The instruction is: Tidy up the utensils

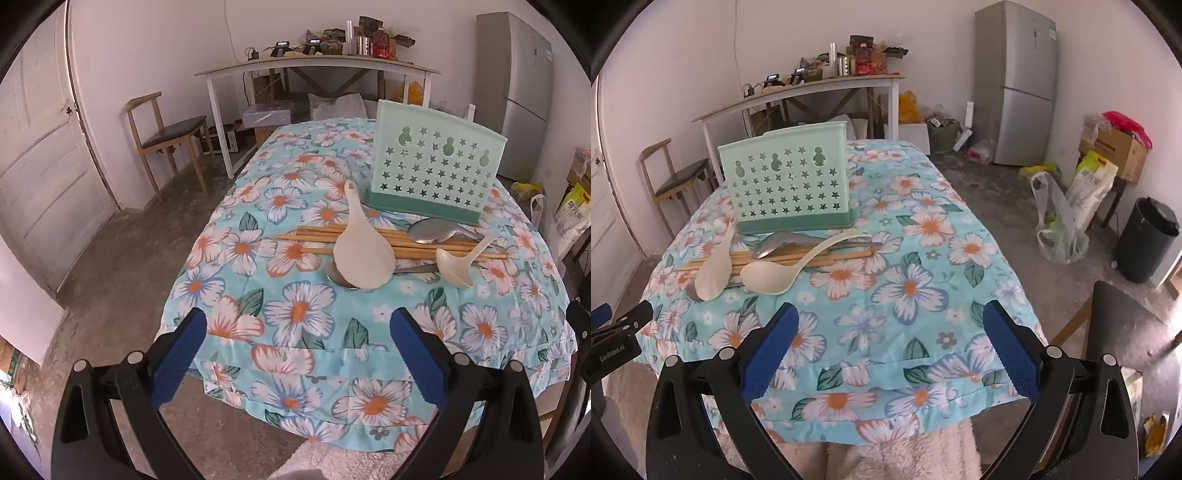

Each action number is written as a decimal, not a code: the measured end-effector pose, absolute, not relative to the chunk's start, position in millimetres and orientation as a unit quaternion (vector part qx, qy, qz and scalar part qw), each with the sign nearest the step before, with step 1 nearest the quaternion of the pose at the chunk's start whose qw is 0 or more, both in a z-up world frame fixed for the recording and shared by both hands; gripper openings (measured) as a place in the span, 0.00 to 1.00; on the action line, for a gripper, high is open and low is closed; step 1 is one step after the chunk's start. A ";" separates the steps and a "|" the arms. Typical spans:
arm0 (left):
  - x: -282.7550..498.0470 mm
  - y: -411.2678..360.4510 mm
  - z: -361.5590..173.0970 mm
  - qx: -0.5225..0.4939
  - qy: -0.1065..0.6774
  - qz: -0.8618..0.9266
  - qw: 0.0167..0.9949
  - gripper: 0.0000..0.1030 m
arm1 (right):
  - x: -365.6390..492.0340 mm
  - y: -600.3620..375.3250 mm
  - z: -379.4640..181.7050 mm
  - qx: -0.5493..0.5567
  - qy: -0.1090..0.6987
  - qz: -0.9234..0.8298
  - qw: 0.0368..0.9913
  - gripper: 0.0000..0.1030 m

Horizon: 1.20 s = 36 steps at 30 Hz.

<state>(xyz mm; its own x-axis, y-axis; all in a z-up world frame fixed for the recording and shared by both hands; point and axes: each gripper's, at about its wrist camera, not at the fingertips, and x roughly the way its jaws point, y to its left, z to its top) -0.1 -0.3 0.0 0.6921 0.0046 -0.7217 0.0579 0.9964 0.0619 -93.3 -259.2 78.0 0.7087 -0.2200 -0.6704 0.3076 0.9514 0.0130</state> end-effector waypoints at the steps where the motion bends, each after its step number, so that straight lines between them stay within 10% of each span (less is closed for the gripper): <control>1: -0.3 -0.3 0.2 0.040 0.392 -0.015 0.919 0.94 | -93.5 -259.3 78.2 0.062 0.354 -0.142 0.922 0.92; 36: 1.6 -4.2 -2.5 0.042 0.396 -0.021 0.917 0.94 | -90.8 -256.9 80.1 0.055 0.353 -0.146 0.923 0.92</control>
